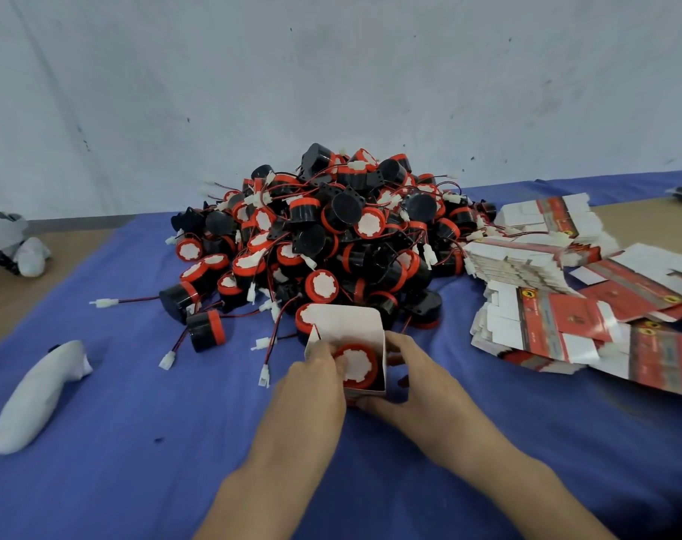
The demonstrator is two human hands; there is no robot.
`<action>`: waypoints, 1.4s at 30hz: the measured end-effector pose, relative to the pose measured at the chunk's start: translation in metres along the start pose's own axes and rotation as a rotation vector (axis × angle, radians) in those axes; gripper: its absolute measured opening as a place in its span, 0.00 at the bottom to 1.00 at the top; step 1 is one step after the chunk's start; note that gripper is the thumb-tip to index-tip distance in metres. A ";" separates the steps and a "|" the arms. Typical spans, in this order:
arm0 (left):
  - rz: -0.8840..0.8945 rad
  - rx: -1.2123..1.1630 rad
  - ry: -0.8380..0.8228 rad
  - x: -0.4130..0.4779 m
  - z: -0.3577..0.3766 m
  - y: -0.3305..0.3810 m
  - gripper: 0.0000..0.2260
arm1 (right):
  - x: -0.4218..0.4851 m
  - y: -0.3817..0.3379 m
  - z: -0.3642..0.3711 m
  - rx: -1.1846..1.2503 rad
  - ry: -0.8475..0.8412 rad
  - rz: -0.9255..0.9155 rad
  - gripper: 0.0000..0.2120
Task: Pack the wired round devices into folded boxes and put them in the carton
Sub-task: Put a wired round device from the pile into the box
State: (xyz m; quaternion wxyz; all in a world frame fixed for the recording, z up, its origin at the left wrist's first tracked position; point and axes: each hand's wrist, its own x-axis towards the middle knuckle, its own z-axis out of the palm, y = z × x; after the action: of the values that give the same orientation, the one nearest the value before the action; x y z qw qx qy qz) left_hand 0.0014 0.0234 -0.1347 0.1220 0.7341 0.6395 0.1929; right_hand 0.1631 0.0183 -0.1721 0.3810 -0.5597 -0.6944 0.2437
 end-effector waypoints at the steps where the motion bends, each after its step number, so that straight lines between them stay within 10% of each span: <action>1: 0.008 0.025 -0.006 0.002 0.001 -0.002 0.11 | 0.000 0.000 -0.001 0.032 -0.008 0.021 0.31; 8: 0.124 0.243 -0.004 0.011 0.004 -0.002 0.09 | 0.000 -0.008 0.013 0.358 0.032 0.159 0.10; 19: 0.434 -0.073 0.027 -0.007 -0.007 -0.022 0.19 | 0.004 -0.006 0.020 0.399 0.107 0.223 0.18; 25: 0.274 -0.254 0.049 -0.010 -0.013 -0.036 0.17 | 0.004 -0.004 0.020 0.392 0.118 0.236 0.13; 35: 0.650 0.217 0.445 0.002 -0.006 -0.041 0.05 | 0.002 -0.004 0.020 0.384 0.105 0.223 0.13; 42: 0.665 0.222 0.411 0.008 0.003 -0.046 0.28 | 0.002 -0.004 0.020 0.407 0.101 0.207 0.13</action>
State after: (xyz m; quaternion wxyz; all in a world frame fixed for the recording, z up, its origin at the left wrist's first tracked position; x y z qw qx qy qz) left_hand -0.0375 0.0382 -0.1559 -0.1576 0.8557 0.3954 0.2943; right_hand 0.1443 0.0211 -0.1806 0.4932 -0.5511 -0.5500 0.3881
